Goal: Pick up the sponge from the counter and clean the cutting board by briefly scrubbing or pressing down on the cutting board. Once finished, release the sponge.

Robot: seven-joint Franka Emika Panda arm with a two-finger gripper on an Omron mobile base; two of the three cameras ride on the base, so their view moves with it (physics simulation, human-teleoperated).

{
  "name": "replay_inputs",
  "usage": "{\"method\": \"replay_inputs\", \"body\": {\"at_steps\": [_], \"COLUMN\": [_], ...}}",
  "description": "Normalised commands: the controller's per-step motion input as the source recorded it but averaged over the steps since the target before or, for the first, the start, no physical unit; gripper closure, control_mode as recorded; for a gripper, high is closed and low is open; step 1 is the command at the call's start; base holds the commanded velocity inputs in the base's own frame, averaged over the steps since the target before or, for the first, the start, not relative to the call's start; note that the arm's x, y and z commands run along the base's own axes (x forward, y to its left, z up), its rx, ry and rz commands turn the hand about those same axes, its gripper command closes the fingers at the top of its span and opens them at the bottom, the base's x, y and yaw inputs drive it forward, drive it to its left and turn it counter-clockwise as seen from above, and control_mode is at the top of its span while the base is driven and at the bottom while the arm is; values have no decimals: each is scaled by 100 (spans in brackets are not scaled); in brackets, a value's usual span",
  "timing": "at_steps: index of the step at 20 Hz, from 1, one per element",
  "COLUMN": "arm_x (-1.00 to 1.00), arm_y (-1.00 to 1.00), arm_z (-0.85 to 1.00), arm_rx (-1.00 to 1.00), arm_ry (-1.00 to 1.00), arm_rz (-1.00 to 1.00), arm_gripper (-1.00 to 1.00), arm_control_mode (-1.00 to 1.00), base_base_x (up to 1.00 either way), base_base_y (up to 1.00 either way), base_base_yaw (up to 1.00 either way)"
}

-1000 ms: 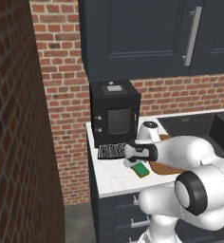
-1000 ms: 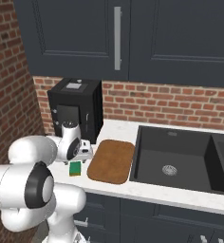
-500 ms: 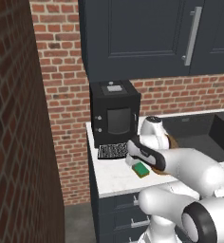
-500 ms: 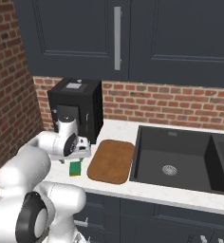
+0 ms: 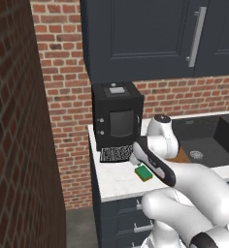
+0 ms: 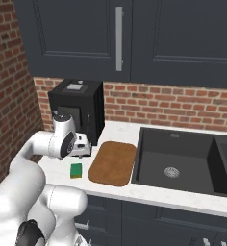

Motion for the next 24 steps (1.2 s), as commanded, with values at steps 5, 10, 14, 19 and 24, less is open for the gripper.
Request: {"method": "replay_inputs", "body": {"at_steps": [5,10,14,19,24], "arm_x": [0,0,0,0,-3], "arm_y": [0,9,19,15,3], "arm_z": [0,0,3,2,6], "arm_rx": [0,-3,-5,-3,0], "arm_ry": [-3,-8,-5,-3,-1], "arm_rz": [0,0,0,0,0], "arm_gripper": [-100,-100,-100,-100,-100], "arm_control_mode": [-100,-100,-100,-100,-100], "base_base_x": [0,0,0,0,0], "base_base_y": [0,0,0,0,0], "base_base_yaw": [0,0,0,0,0]}}
